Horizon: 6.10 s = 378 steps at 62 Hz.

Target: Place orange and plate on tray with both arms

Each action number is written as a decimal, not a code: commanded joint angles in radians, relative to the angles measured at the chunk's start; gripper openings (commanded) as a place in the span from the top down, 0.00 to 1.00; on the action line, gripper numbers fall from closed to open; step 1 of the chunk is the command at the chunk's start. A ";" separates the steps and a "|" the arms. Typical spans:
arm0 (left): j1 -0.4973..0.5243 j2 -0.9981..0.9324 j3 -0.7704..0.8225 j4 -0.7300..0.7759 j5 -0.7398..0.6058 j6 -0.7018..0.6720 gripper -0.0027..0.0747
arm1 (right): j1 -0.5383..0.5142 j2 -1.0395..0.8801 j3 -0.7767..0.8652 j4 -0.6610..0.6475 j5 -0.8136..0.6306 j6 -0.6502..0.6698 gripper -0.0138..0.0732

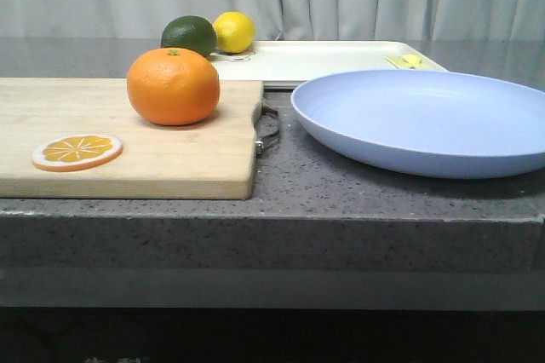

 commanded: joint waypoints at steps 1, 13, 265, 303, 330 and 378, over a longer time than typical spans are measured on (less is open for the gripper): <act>0.000 -0.019 0.005 -0.011 -0.087 -0.008 0.99 | -0.001 -0.019 -0.004 -0.002 -0.072 -0.007 0.91; 0.000 -0.019 0.005 -0.011 -0.087 -0.008 0.99 | -0.001 -0.019 -0.004 -0.002 -0.072 -0.007 0.91; -0.539 1.747 -1.732 0.003 0.904 0.010 0.10 | -0.001 0.703 -0.751 0.082 -0.007 -0.005 0.10; -0.539 1.856 -1.769 -0.005 1.075 0.010 0.17 | -0.001 0.703 -0.751 0.082 -0.014 -0.005 0.10; -0.550 1.856 -1.855 -0.004 1.073 0.031 0.77 | -0.001 0.703 -0.751 0.082 -0.014 -0.005 0.10; -0.869 2.013 -1.935 -0.069 0.559 0.031 0.67 | -0.001 0.703 -0.751 0.082 -0.014 -0.005 0.10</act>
